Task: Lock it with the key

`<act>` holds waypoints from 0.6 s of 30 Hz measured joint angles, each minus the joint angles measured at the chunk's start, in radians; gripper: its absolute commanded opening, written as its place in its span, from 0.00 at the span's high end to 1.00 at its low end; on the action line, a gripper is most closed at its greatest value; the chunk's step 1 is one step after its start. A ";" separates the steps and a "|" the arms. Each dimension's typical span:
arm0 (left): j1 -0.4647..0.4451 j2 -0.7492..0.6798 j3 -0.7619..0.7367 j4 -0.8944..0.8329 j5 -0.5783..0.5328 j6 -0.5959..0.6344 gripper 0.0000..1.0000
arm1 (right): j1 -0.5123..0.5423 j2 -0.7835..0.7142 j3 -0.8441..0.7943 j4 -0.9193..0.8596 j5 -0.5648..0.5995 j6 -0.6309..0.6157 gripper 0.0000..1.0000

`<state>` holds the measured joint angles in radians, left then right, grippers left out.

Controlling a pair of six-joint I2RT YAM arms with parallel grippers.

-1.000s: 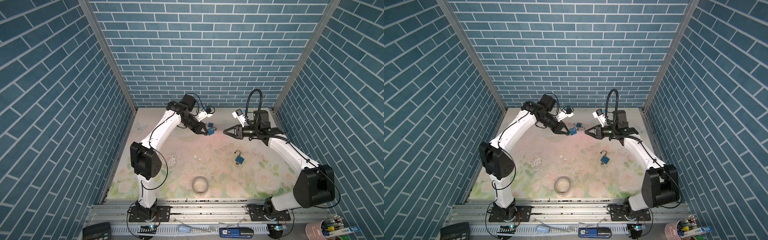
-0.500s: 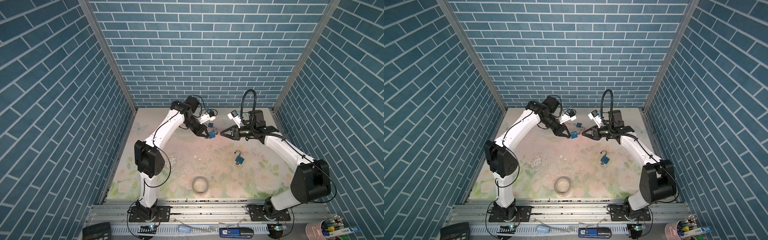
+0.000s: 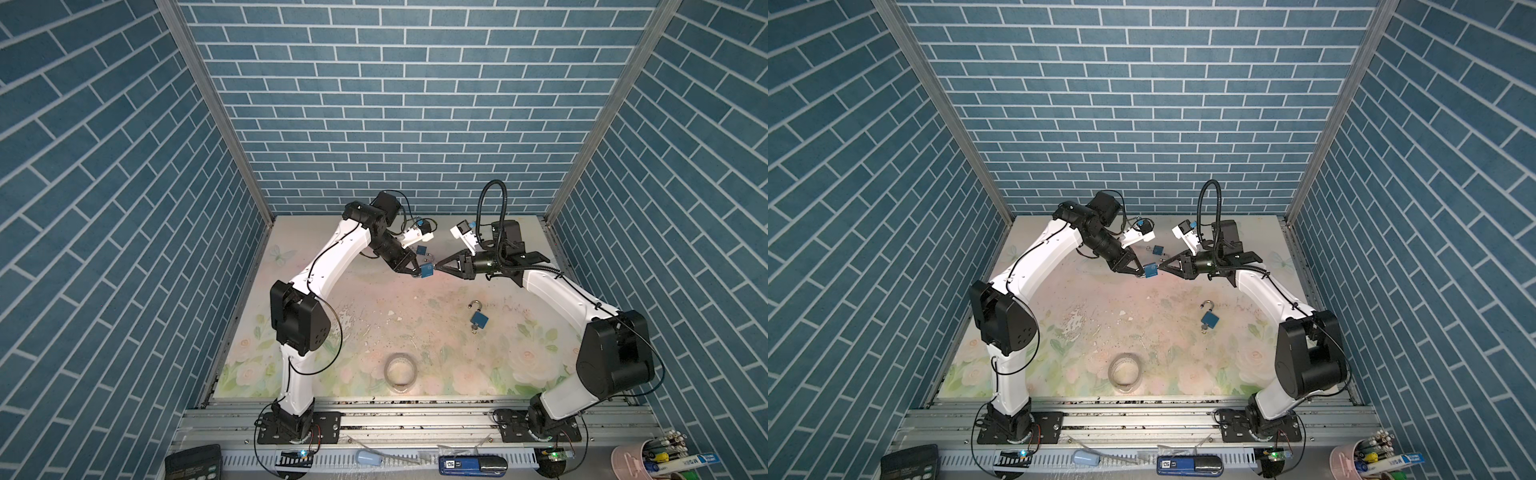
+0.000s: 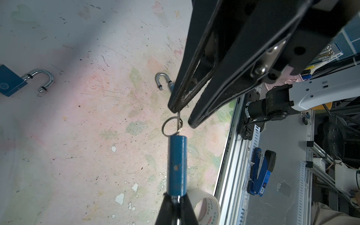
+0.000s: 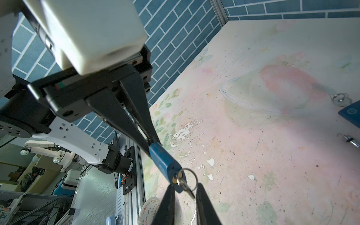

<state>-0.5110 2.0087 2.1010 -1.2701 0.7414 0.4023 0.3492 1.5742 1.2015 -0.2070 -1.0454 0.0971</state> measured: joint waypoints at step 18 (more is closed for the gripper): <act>0.002 0.000 0.026 -0.008 0.006 0.006 1.00 | 0.006 0.014 -0.004 0.098 -0.048 0.030 0.90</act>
<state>-0.5087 2.0090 2.1265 -1.2781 0.7471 0.4084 0.3550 1.5887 1.1976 -0.1089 -1.0939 0.1272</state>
